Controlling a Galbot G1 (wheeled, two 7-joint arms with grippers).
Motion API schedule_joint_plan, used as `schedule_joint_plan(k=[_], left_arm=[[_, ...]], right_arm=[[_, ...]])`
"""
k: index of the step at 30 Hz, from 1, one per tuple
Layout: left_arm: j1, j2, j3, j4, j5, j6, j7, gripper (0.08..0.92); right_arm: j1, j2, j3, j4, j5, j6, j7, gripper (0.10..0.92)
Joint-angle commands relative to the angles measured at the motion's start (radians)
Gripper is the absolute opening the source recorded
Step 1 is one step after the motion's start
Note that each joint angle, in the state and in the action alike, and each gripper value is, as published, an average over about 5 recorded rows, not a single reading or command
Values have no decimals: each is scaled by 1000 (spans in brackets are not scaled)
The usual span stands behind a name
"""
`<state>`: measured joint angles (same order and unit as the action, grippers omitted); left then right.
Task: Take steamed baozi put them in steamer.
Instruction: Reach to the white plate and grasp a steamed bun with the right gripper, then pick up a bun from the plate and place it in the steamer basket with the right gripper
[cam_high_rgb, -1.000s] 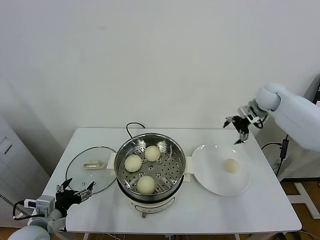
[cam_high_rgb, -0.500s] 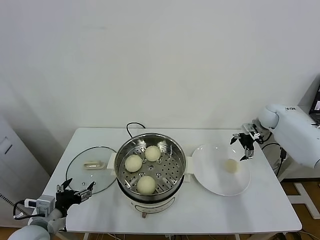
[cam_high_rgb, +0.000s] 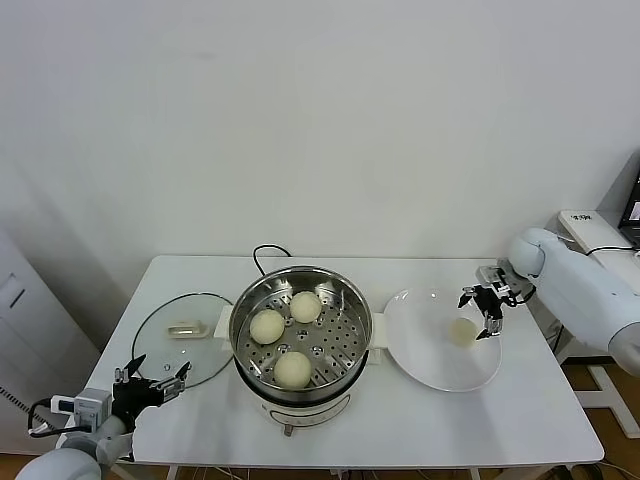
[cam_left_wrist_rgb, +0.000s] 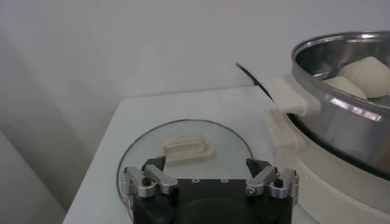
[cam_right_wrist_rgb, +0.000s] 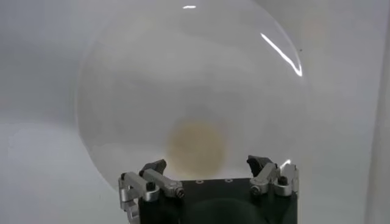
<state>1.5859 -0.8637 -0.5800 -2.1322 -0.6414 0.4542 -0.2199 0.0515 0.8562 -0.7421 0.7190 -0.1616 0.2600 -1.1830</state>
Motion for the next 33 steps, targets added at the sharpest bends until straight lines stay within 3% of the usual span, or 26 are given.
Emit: schedule_joint_plan(k=[1,6,14,17,24,33], left_arm=[[0,1,2,0,0,0,0,823],[2,1,2,0,1,0,0,823],[5,1,0,-2,2,0,-1,823],[8,0,-4,-3,2,2,-2,823],[10,-1,-7,-5,5,10,-11,823],[6,-7,-3,-2,11,14,-15,823]], right_arm=[[-32,24,21,-35,-34,2,7,764],[-39,35,40,-51,-54,-4,5,708],[-34,35,33,-43,-42,-18,-10,511],[-7,21,-17,-12,-7,-34,-12,475],[216,-66,-274,149,210,-126,-18,458],[604,-151,-638,484,585,-395,3,458]])
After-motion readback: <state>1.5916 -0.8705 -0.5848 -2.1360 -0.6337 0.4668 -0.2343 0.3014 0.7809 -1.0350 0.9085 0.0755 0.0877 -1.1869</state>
